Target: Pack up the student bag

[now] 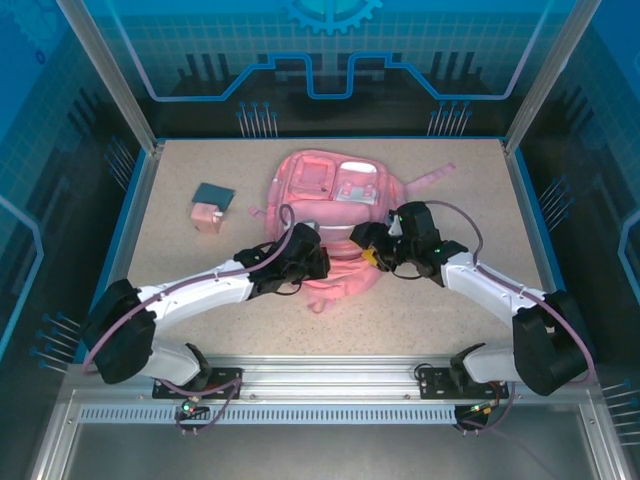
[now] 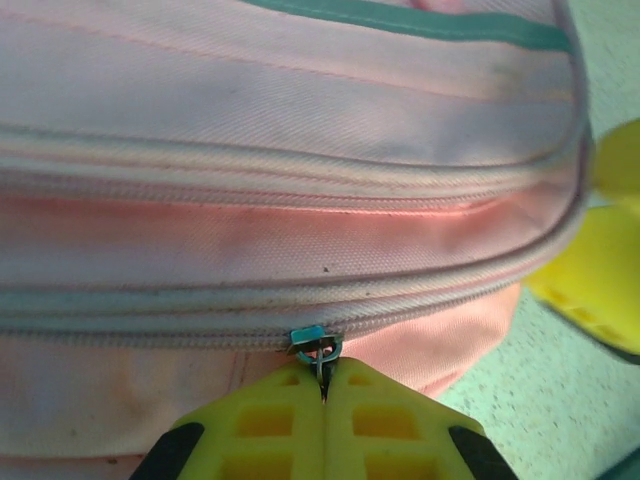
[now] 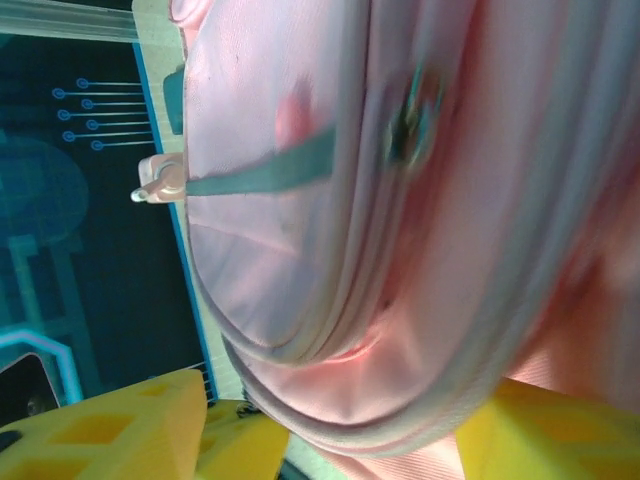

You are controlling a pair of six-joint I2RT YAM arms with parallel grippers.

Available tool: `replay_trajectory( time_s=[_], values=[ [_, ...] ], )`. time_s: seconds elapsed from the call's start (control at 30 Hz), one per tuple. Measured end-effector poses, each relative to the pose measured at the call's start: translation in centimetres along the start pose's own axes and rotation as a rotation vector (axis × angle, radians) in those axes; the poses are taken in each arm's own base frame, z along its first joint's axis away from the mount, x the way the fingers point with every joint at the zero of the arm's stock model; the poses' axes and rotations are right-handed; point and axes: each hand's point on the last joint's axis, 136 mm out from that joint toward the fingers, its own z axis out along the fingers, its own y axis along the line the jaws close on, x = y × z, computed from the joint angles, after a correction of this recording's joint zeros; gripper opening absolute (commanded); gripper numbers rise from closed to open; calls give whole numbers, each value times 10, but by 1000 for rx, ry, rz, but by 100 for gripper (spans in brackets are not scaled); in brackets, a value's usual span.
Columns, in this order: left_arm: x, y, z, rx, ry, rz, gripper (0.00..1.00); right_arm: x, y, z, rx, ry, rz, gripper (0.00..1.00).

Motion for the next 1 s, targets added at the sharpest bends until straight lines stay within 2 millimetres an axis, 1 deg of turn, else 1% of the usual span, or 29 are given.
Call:
replay_trajectory(
  time_s=[0.1,0.13,0.17,0.2,0.3,0.33,0.43,0.57,0.63,0.73,0.9,0.93,1.0],
  values=[
    [5,-19,6,49,31,37,0,9,0,3,-6,22,23,74],
    [7,-24,8,63,40,46,0,9,0,3,-9,21,31,71],
    [8,-28,10,75,47,51,0,8,0,3,-12,19,35,67],
    [9,-31,11,84,53,56,0,8,1,3,-15,17,39,59],
    [9,-35,13,94,56,63,0,4,0,3,-10,2,50,28],
    [8,-35,13,92,55,69,0,2,-2,2,-3,-4,49,21],
    [9,-33,12,81,56,88,0,-3,-6,0,12,-13,47,11],
    [6,-27,2,61,44,126,0,-10,-6,-8,38,-29,26,7],
    [4,-16,-8,34,39,138,0,-17,-10,-16,63,-58,15,6],
    [0,9,-17,-33,31,143,0,-29,-17,-27,97,-98,11,5],
    [-8,54,-17,-158,27,121,0,-36,-24,-36,127,-112,7,3],
    [-9,61,-17,-174,28,114,0,-37,-25,-37,126,-111,8,3],
    [-11,67,-17,-182,30,112,2,-36,-23,-37,114,-101,7,2]
  ],
)
